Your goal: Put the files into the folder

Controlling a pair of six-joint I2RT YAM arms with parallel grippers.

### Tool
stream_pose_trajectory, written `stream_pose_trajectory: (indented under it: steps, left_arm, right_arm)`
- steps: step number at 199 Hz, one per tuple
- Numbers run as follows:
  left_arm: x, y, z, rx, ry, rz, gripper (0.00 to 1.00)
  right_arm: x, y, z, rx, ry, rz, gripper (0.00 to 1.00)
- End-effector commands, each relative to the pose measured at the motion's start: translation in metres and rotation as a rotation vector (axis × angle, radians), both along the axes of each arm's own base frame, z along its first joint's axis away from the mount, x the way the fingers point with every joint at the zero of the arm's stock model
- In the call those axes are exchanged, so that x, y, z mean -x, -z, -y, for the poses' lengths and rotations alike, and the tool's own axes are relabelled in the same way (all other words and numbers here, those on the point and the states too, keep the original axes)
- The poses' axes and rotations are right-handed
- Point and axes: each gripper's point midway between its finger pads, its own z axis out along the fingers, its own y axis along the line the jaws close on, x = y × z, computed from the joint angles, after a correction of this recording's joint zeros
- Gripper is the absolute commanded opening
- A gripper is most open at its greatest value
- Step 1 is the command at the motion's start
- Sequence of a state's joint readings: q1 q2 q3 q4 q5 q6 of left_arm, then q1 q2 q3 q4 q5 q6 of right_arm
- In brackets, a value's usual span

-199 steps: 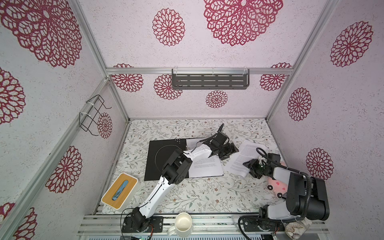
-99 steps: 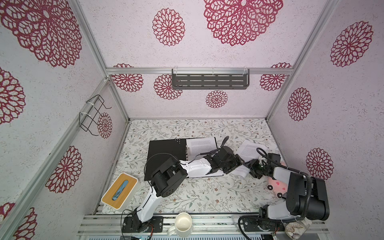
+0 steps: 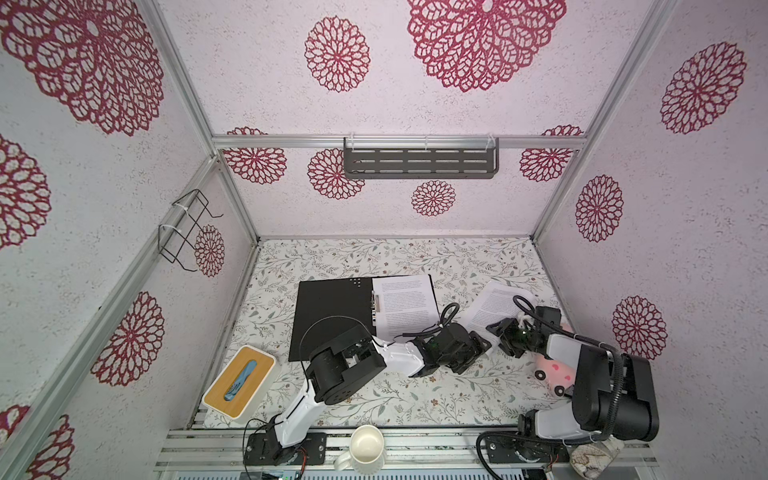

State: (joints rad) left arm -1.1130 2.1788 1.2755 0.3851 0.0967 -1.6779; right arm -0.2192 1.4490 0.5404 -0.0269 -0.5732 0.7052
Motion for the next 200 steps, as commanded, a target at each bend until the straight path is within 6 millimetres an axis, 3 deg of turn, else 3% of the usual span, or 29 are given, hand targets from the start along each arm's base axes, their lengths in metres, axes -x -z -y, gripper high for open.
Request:
stream_pose_trajectory:
  steps: [1,41,113,200]
  left_arm:
    - [-0.010,-0.023,0.004,0.084,-0.066,0.012,0.79]
    - [-0.022,-0.018,0.009,0.140,-0.122,0.010,0.69]
    - [-0.025,-0.003,0.004,0.154,-0.186,-0.024,0.56]
    - [-0.029,-0.002,0.007,0.185,-0.235,-0.033,0.39]
  right_arm:
    - [0.007,0.010,0.010,0.043,0.044,-0.067,0.53]
    - [0.009,0.009,0.011,0.048,0.045,-0.068,0.53]
    - [0.007,0.007,0.011,0.041,0.059,-0.070,0.54]
    - [0.005,0.002,0.014,0.052,0.071,-0.064,0.55]
